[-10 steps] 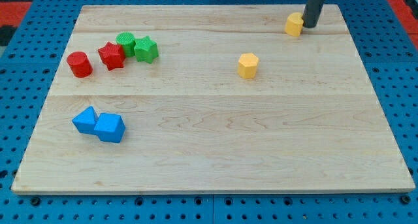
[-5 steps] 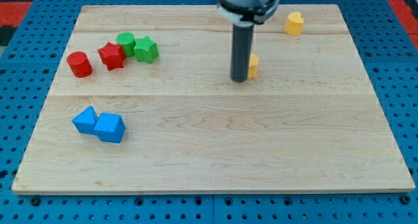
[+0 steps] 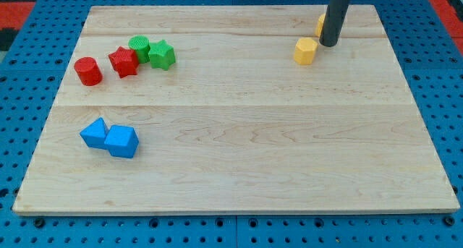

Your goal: Push the hexagon to the left of the heart

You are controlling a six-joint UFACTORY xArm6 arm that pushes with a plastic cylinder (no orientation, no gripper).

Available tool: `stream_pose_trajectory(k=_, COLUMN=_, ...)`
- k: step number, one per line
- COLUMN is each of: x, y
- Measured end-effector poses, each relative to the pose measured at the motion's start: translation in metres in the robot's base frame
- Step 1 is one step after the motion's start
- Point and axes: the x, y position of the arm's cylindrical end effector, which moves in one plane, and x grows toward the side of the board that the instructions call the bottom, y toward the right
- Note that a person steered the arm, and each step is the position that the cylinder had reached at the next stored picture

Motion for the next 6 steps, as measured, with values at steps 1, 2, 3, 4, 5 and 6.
stream_pose_trajectory(k=1, x=0.052, y=0.006)
stream_pose_trajectory(k=2, x=0.015, y=-0.045)
stream_pose_trajectory(k=3, x=0.007, y=-0.056)
stream_pose_trajectory(k=4, x=0.014, y=-0.094)
stream_pose_trajectory(k=5, x=-0.037, y=-0.100)
stream_pose_trajectory(k=6, x=-0.059, y=-0.056)
